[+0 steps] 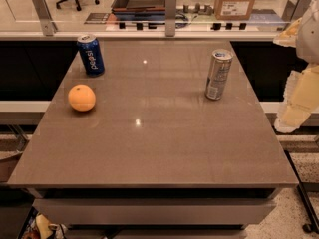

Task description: Move redbull can near orange

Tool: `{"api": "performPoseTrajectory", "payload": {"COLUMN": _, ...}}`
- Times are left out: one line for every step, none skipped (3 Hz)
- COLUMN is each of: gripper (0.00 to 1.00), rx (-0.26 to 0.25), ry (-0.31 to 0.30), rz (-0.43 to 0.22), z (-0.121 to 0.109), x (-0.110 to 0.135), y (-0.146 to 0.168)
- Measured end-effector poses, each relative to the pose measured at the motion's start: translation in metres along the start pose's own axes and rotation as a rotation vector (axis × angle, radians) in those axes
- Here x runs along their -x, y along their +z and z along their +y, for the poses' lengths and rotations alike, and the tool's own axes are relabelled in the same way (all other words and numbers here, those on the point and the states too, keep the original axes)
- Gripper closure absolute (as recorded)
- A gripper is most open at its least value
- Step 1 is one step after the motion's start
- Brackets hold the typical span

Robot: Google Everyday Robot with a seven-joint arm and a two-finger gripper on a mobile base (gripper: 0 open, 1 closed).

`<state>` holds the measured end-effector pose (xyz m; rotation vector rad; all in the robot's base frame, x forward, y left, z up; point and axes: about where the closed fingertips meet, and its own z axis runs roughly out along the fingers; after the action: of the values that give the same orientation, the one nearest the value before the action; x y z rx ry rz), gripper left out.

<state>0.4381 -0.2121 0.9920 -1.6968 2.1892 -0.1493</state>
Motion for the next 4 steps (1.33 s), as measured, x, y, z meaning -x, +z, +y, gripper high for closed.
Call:
{"api": "performPoseTrajectory", "payload": {"gripper": 0.00, "rx": -0.002, "ry": 0.002, "rz": -0.003, "z": -0.001, "x": 0.000, "y": 0.000}}
{"api": "performPoseTrajectory", "payload": {"gripper": 0.00, "rx": -0.009, "ry": 0.036, "rz": -0.049, "z": -0.006, "x": -0.001, "y": 0.005}}
{"api": "performPoseTrajectory", "payload": {"gripper": 0.00, "rx": -0.013, "ry": 0.090, "rz": -0.133, "z": -0.017, "x": -0.002, "y": 0.016}}
{"api": "performPoseTrajectory", "payload": {"gripper": 0.00, "rx": -0.019, "ry": 0.141, "rz": -0.242, "z": -0.031, "x": 0.003, "y": 0.030}}
